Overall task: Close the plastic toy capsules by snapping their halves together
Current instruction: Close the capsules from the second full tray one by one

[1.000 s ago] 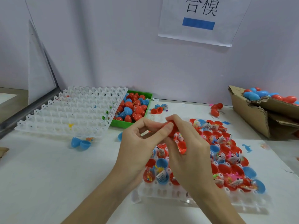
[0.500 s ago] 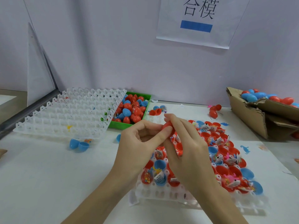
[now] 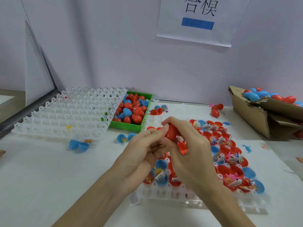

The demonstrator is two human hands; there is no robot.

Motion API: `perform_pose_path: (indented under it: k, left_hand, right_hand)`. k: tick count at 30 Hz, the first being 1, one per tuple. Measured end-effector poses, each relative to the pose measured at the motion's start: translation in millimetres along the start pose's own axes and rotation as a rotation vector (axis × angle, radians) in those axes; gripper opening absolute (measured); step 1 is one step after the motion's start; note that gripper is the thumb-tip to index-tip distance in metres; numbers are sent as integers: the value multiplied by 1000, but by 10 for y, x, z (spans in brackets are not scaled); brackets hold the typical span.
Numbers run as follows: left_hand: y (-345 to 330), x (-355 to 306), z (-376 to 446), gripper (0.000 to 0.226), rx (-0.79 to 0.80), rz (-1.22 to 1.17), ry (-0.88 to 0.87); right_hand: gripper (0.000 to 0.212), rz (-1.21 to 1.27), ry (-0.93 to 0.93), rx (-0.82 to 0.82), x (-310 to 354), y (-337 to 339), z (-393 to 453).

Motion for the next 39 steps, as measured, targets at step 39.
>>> perform_pose_path:
  k: [39]
  left_hand:
    - [33,-86,29,49,64,280,-126]
  right_hand:
    - [42,-31,-105,-33,-10,21,19]
Point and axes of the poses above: each hand's wrist, its own z-axis towards the middle knuckle, its own y-axis out of the back of the hand, x = y × z, the point moved 6 cm from there along z, towards the middle knuckle, and after that the axes turned 11 degrees about z, right-handed, at the moved point
